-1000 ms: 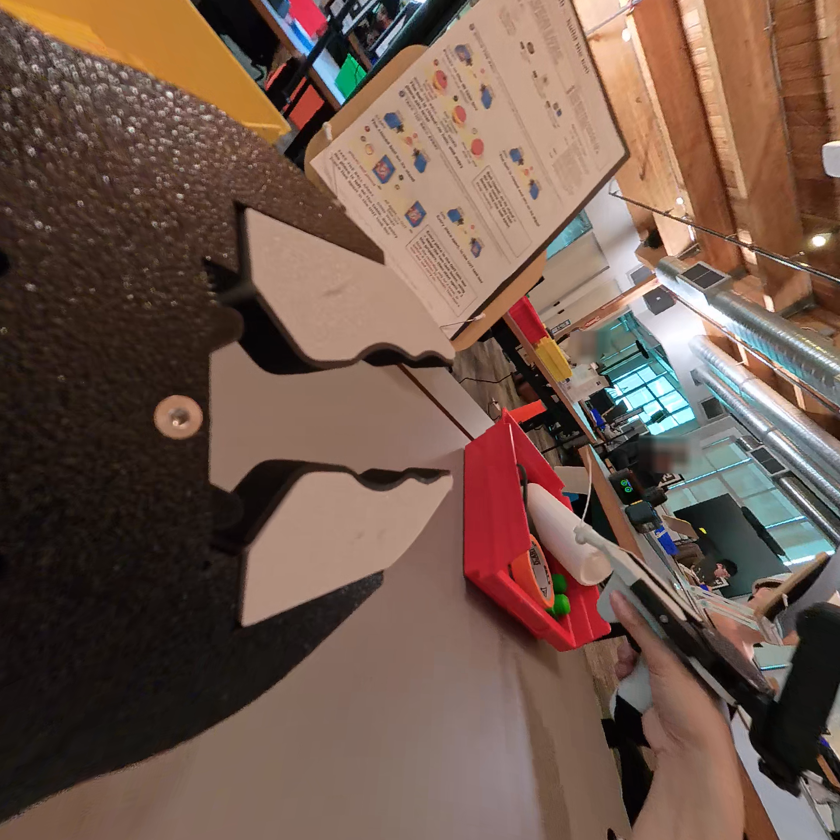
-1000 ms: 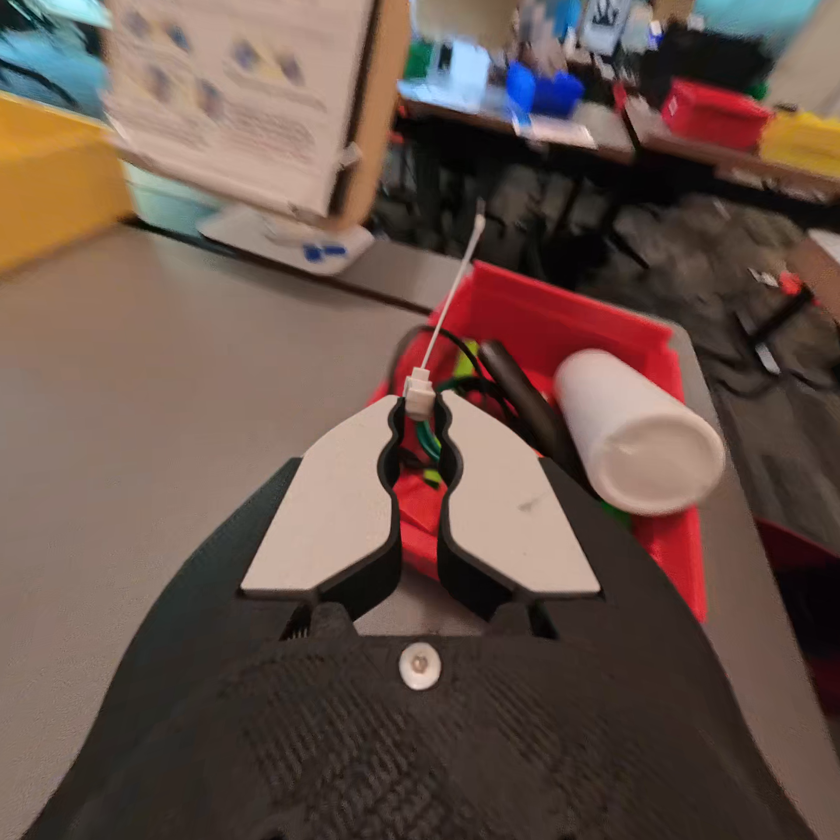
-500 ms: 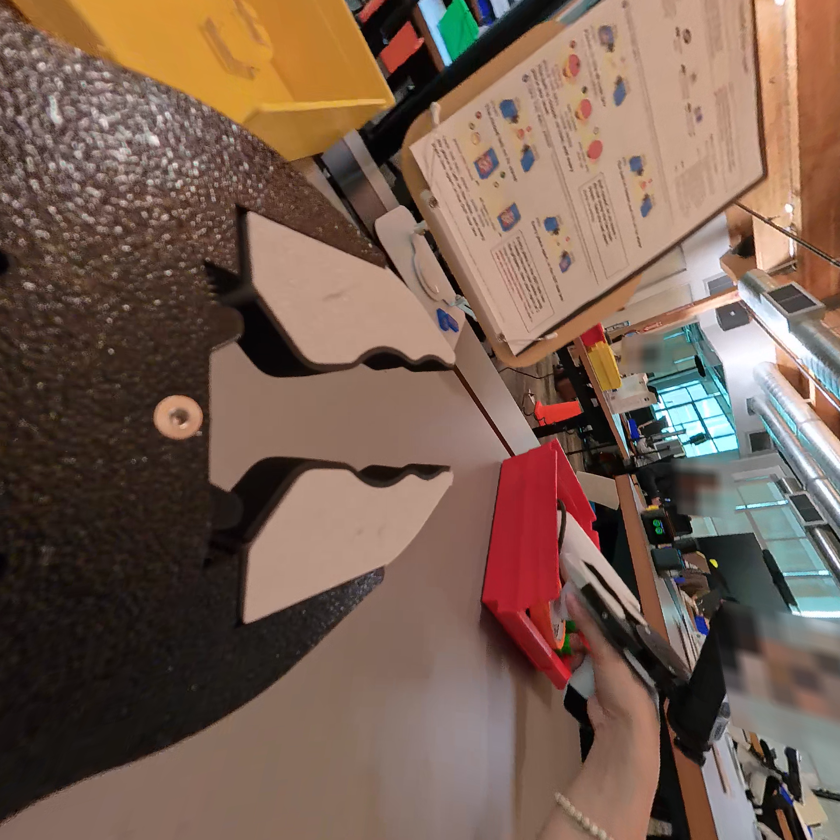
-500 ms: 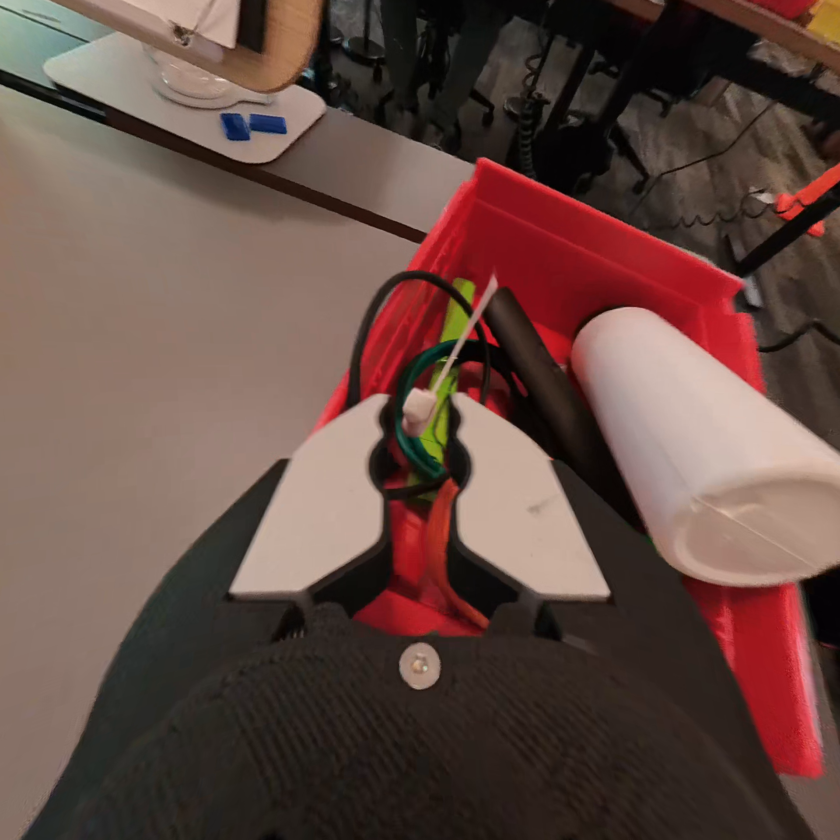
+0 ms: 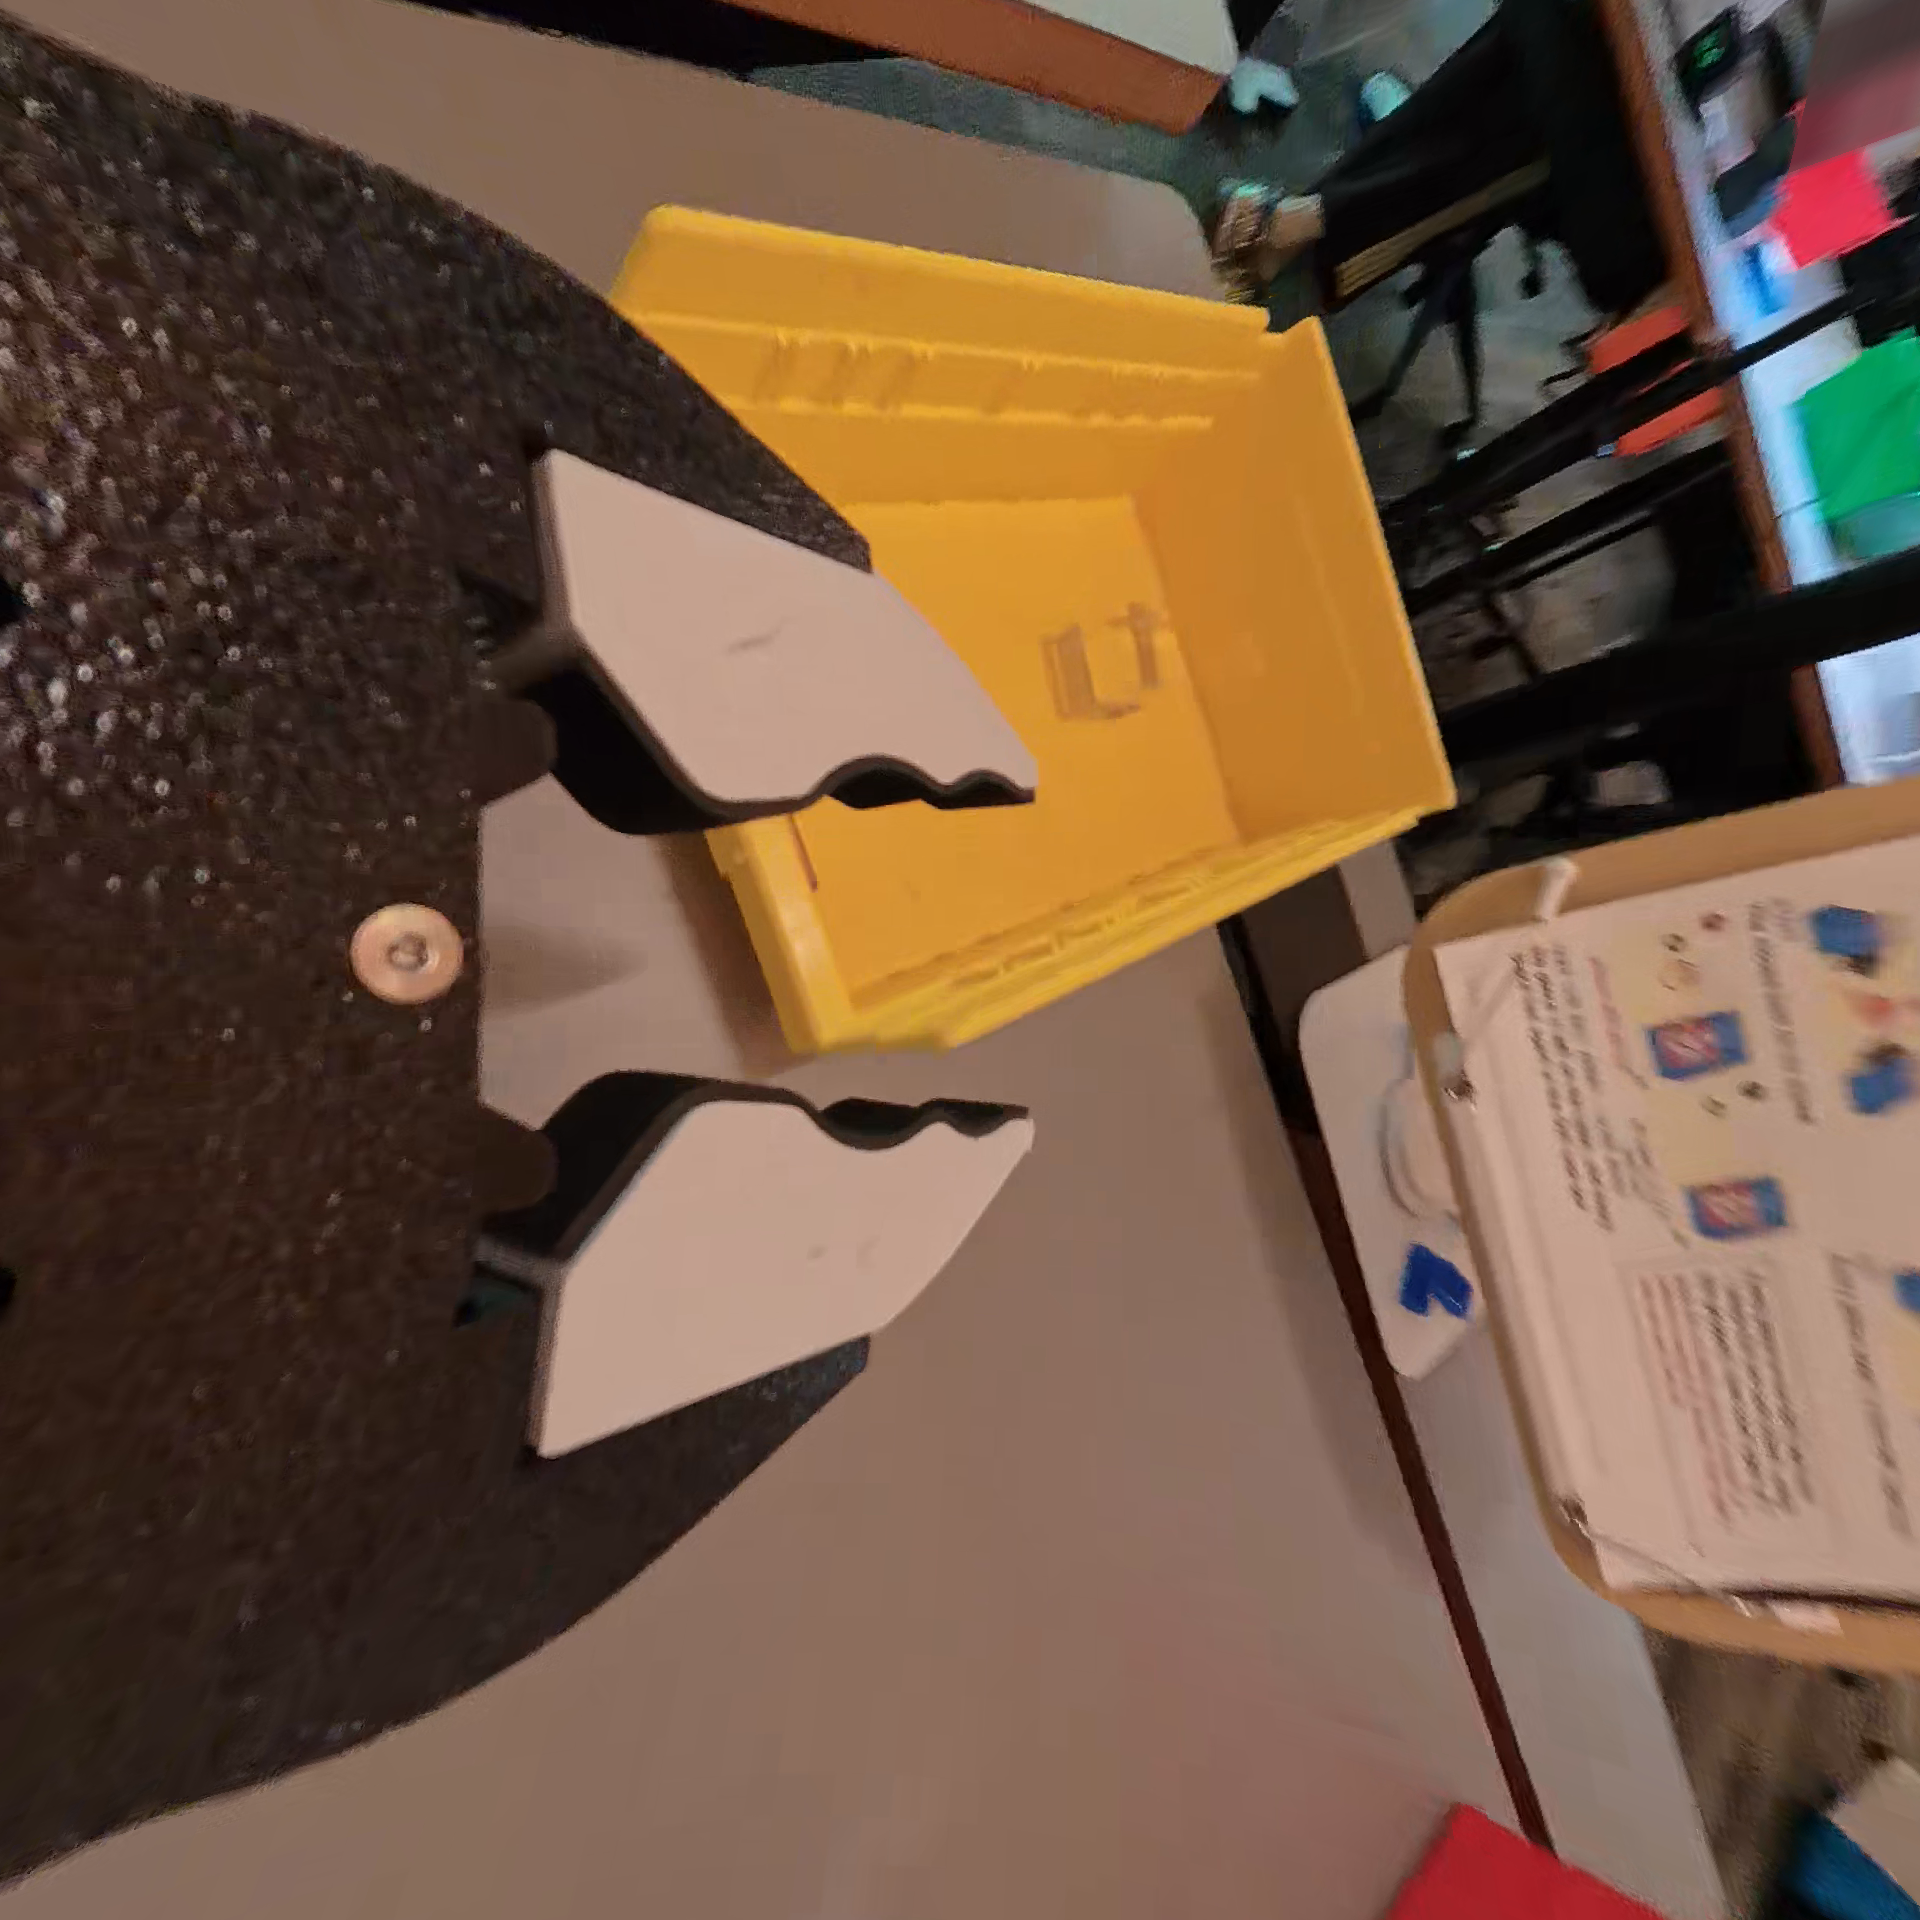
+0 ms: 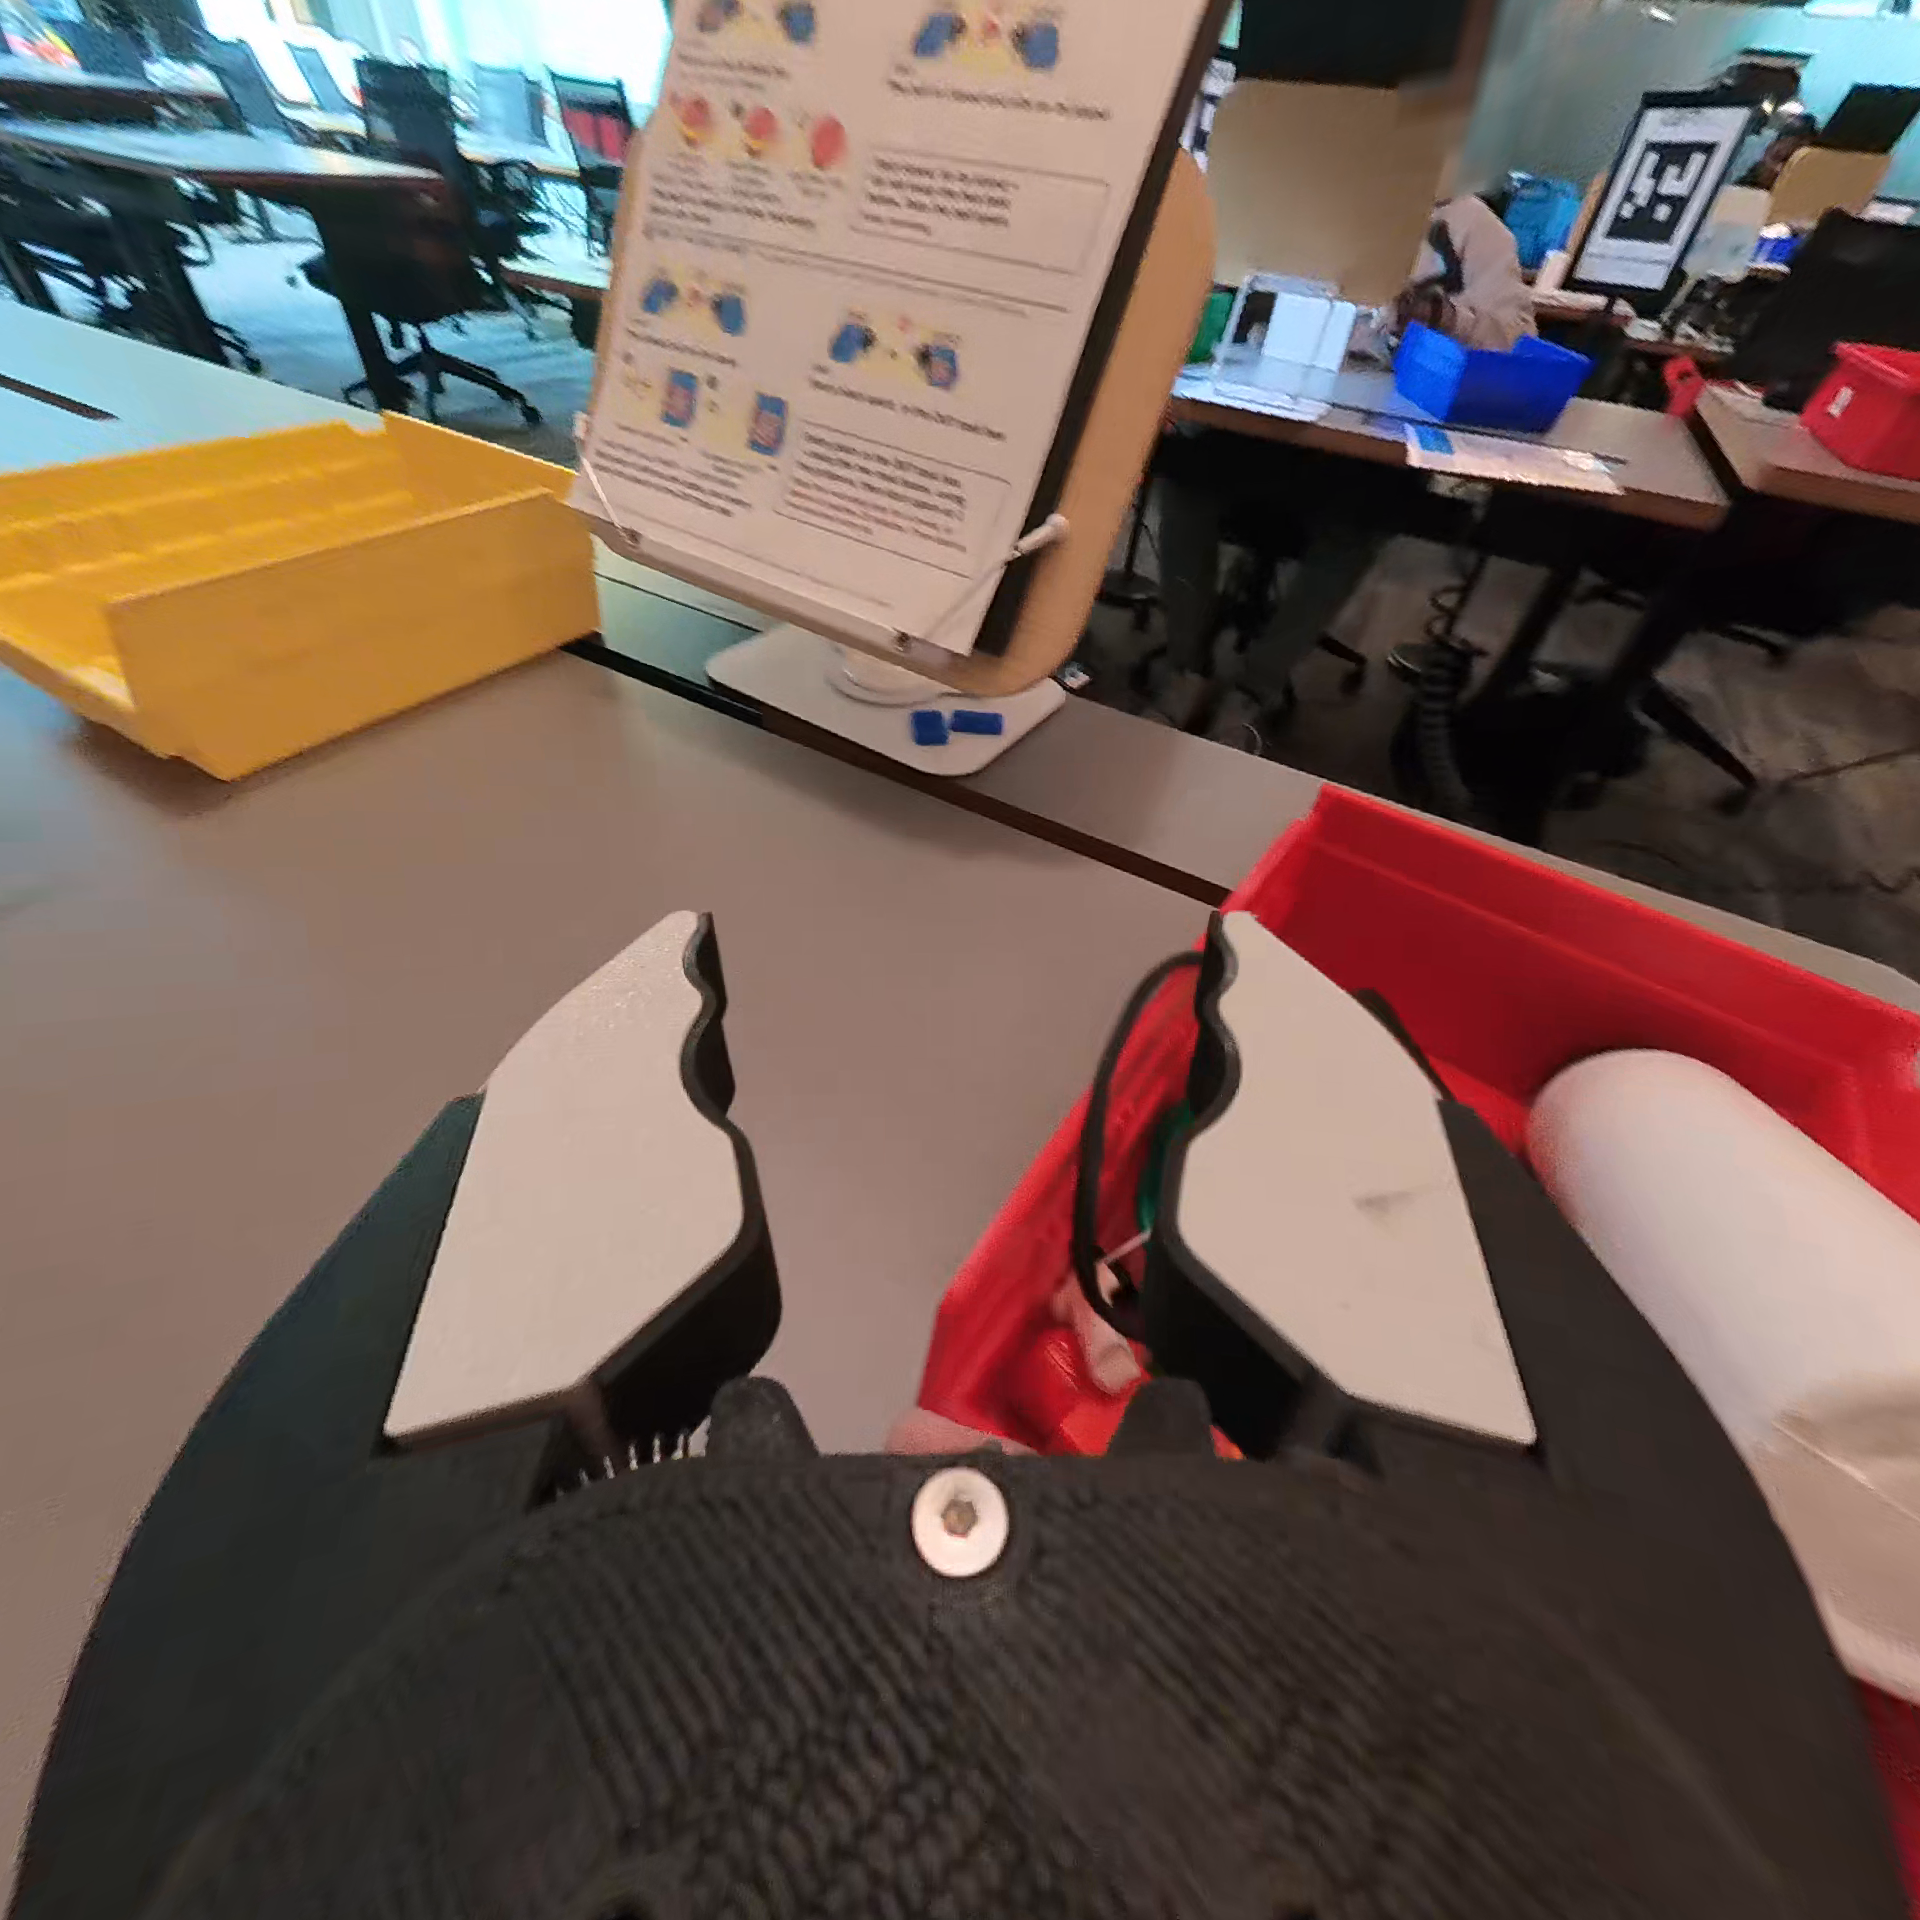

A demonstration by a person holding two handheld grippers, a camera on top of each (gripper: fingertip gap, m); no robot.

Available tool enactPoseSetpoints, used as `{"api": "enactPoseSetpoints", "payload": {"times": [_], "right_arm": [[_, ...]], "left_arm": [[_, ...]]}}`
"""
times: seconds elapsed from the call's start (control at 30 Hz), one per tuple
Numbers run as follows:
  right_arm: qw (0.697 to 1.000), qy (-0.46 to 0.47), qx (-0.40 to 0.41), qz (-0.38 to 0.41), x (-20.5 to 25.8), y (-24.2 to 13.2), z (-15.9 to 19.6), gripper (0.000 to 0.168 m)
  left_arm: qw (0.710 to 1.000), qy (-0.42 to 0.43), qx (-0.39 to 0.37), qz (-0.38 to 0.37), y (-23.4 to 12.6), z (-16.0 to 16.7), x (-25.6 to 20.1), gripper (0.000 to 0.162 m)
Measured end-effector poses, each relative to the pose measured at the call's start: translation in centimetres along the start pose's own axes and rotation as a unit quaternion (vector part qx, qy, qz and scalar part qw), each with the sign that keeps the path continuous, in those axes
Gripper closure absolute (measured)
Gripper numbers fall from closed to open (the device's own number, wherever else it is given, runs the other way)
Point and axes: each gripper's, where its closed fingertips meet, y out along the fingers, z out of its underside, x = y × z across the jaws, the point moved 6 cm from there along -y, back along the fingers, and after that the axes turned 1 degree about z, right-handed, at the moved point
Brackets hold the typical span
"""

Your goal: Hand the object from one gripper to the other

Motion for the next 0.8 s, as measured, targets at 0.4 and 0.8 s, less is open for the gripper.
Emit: {"api": "enactPoseSetpoints", "payload": {"times": [0.4,0.8], "right_arm": [[1.0,-0.016,0.003,-0.007,3.7,1.5,1.3,0.083],[0.999,0.002,0.043,0.015,6.2,1.9,3.3,0.081]], "left_arm": [[0.946,-0.002,0.322,-0.022,15.3,-1.8,11.7,0.096],[0.898,-0.094,0.43,0.022,24.2,3.0,14.9,0.1]]}}
